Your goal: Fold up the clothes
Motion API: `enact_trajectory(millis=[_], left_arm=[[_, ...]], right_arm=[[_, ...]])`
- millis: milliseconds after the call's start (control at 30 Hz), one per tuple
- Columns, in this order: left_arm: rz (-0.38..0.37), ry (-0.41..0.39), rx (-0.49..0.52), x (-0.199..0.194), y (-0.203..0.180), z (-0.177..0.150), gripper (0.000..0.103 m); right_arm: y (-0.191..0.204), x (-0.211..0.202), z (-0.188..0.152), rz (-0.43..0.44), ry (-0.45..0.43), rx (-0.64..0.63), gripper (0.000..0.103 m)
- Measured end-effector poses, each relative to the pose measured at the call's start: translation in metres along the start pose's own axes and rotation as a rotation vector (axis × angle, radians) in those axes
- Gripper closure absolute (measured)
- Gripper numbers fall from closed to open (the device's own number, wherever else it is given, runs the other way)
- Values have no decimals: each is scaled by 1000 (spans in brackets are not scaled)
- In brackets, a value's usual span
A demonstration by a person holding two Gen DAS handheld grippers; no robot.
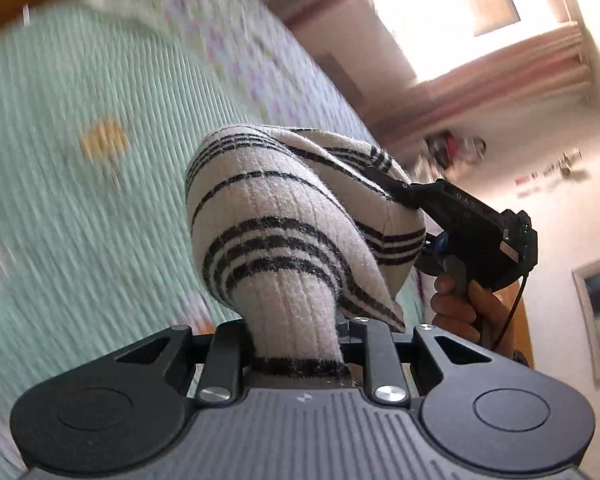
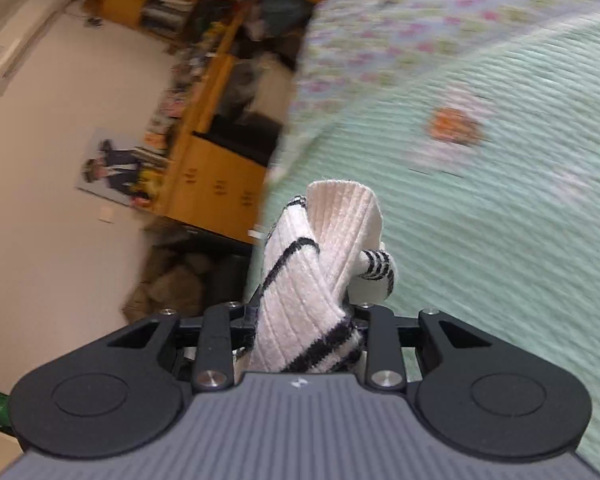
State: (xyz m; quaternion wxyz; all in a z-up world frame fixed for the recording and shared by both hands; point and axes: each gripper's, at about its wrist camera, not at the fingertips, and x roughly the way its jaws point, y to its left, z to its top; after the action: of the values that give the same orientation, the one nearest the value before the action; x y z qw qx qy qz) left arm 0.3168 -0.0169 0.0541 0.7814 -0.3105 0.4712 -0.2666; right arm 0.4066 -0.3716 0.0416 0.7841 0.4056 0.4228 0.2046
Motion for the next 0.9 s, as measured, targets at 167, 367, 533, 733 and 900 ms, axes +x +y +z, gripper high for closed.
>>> enact_trajectory(millis=[167, 367, 533, 733, 900], left_arm=[[104, -76, 87, -22, 41, 94, 78], [241, -60, 106, 36, 164, 148, 76], [433, 69, -35, 132, 297, 138, 64], [402, 33, 31, 108, 286, 131, 54], [394, 7, 33, 62, 271, 112, 54]], right_arm=[[64, 99, 45, 97, -25, -70, 71], [34, 226, 65, 122, -34, -98, 70], [-73, 354, 37, -121, 57, 24, 63], [-99, 345, 29, -149, 29, 118, 32], [-67, 268, 34, -143, -76, 49, 32]])
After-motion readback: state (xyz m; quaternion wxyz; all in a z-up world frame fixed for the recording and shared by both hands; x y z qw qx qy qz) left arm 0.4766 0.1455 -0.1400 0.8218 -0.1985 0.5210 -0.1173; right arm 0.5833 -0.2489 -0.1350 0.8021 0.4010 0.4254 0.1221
